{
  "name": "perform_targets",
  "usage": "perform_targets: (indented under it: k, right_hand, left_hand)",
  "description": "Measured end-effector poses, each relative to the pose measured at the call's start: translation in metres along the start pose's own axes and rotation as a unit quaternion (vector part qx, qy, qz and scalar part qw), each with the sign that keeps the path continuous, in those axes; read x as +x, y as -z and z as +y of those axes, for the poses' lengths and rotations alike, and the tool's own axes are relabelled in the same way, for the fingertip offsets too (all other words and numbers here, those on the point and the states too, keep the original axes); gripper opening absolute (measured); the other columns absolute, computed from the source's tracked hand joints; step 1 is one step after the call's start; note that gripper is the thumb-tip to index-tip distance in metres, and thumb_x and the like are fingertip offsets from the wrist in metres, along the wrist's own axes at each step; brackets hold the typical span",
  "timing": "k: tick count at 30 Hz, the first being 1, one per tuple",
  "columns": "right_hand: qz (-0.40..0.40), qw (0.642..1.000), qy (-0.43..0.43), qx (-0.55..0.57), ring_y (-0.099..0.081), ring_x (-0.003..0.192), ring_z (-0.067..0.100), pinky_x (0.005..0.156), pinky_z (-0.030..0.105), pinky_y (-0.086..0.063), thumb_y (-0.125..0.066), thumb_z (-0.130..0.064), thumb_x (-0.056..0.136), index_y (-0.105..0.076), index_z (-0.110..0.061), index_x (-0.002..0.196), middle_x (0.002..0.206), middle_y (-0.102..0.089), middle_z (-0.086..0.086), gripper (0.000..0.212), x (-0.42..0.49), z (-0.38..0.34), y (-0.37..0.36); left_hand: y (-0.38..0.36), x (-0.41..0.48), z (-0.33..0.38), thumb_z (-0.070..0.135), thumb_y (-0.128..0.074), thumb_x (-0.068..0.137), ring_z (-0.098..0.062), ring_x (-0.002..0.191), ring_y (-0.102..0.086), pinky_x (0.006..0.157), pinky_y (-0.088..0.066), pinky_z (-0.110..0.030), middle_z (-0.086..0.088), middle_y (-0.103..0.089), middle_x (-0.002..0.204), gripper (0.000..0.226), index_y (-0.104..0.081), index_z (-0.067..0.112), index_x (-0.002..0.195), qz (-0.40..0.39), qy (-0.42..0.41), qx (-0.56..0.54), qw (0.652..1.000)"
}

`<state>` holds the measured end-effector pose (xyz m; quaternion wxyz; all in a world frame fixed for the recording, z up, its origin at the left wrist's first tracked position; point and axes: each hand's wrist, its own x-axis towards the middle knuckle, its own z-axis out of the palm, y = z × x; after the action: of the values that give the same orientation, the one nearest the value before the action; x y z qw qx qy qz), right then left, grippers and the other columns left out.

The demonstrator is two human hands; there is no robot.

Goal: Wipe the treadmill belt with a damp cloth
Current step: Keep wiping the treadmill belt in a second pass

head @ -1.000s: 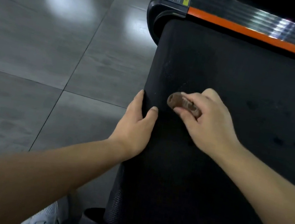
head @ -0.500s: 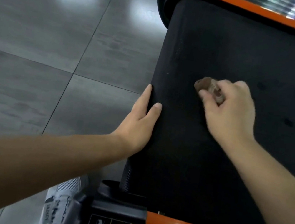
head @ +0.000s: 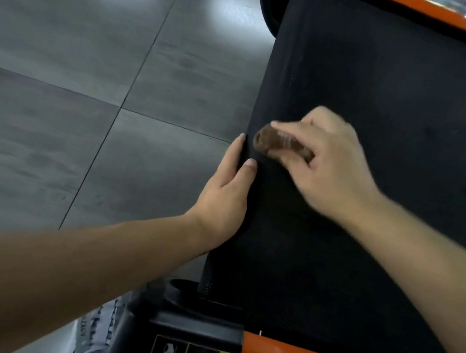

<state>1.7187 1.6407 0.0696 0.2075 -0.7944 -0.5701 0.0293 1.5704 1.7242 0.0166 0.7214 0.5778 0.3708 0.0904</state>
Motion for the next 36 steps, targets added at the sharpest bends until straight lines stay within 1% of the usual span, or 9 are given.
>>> perform_targets:
  k: [5,9,12,16,21,24,30,34,36]
  right_hand:
    - [0.100,0.977,-0.188,-0.028,-0.056,0.094,0.024,0.087,0.047,-0.048,-0.063,-0.046,0.089,-0.068,-0.028,0.112,0.100,-0.050,0.000,0.029,0.064,0.021,-0.003]
    - [-0.013,0.999,-0.024,0.042,-0.054,0.085,0.017,0.076,0.032,-0.045,-0.063,-0.044,0.087,-0.071,-0.027,0.116,0.093,-0.052,0.000,0.034,0.001,-0.010,-0.005]
    - [0.033,0.995,-0.097,0.012,-0.055,0.086,0.019,0.079,0.045,-0.049,-0.064,-0.047,0.088,-0.070,-0.030,0.113,0.093,-0.052,0.000,0.031,0.011,0.008,0.006]
    - [0.065,0.992,-0.108,0.003,-0.052,0.082,0.021,0.072,0.041,-0.047,-0.065,-0.043,0.089,-0.070,-0.022,0.113,0.089,-0.048,0.001,0.033,-0.025,-0.014,-0.002]
    - [-0.015,0.999,-0.036,0.006,-0.053,0.081,0.018,0.072,0.043,-0.047,-0.065,-0.039,0.090,-0.072,-0.019,0.117,0.092,-0.055,-0.001,0.034,-0.079,-0.008,0.020]
    - [0.064,0.983,-0.171,0.005,-0.053,0.084,0.016,0.076,0.044,-0.049,-0.067,-0.039,0.090,-0.071,-0.024,0.112,0.092,-0.050,-0.004,0.027,-0.074,-0.007,0.014]
    - [-0.044,0.997,-0.011,0.063,-0.054,0.084,0.013,0.077,0.038,-0.048,-0.060,-0.047,0.089,-0.072,-0.022,0.117,0.096,-0.056,-0.005,0.040,-0.104,-0.035,0.014]
    - [0.002,1.000,0.005,0.010,-0.055,0.082,0.023,0.074,0.042,-0.048,-0.058,-0.048,0.088,-0.072,-0.019,0.114,0.090,-0.055,0.005,0.042,-0.052,-0.023,0.003]
    - [0.044,0.996,-0.069,-0.017,-0.053,0.084,0.022,0.076,0.043,-0.049,-0.057,-0.051,0.088,-0.070,-0.022,0.110,0.092,-0.051,0.004,0.039,-0.002,-0.011,-0.001]
  left_hand:
    - [0.000,-0.003,0.003,0.041,-0.046,0.106,-0.004,0.139,-0.042,0.122,-0.030,-0.031,0.015,-0.044,0.155,0.055,-0.030,0.036,0.158,0.008,0.020,-0.031,0.999]
    - [0.004,-0.008,-0.004,0.057,-0.046,0.095,-0.004,0.138,-0.044,0.118,-0.033,-0.025,0.012,-0.049,0.151,0.064,-0.039,0.036,0.155,0.001,0.024,-0.031,0.999]
    - [0.005,-0.011,-0.004,0.042,-0.038,0.109,0.001,0.133,-0.044,0.096,-0.036,0.001,0.016,-0.049,0.148,0.047,-0.039,0.033,0.155,0.010,0.026,-0.026,0.999]
    - [0.003,-0.013,-0.001,0.038,-0.038,0.109,-0.005,0.137,-0.046,0.119,-0.033,-0.027,0.011,-0.052,0.148,0.047,-0.040,0.028,0.155,0.011,0.015,-0.029,0.999]
    - [-0.002,-0.008,0.002,0.045,-0.042,0.104,-0.009,0.124,-0.055,0.115,-0.040,-0.039,0.011,-0.060,0.134,0.048,-0.041,0.030,0.150,0.013,-0.006,0.019,1.000]
    - [-0.005,-0.009,0.004,0.053,-0.045,0.091,-0.010,0.131,-0.052,0.117,-0.038,-0.040,0.012,-0.054,0.144,0.071,-0.031,0.031,0.157,0.009,-0.008,0.031,0.999]
    - [0.001,-0.022,-0.001,0.023,-0.037,0.111,0.016,0.118,-0.053,0.103,-0.040,-0.008,0.013,-0.049,0.148,0.048,-0.033,0.023,0.158,-0.005,0.002,-0.004,1.000]
    - [0.008,-0.022,-0.008,0.030,-0.039,0.110,-0.011,0.138,-0.048,0.119,-0.035,-0.033,0.001,-0.049,0.153,0.048,-0.037,0.022,0.157,-0.011,0.028,-0.065,0.997]
    - [0.011,-0.020,-0.010,0.030,-0.040,0.108,-0.015,0.128,-0.057,0.111,-0.046,-0.036,0.000,-0.058,0.144,0.045,-0.042,0.026,0.154,-0.021,0.053,-0.080,0.995]
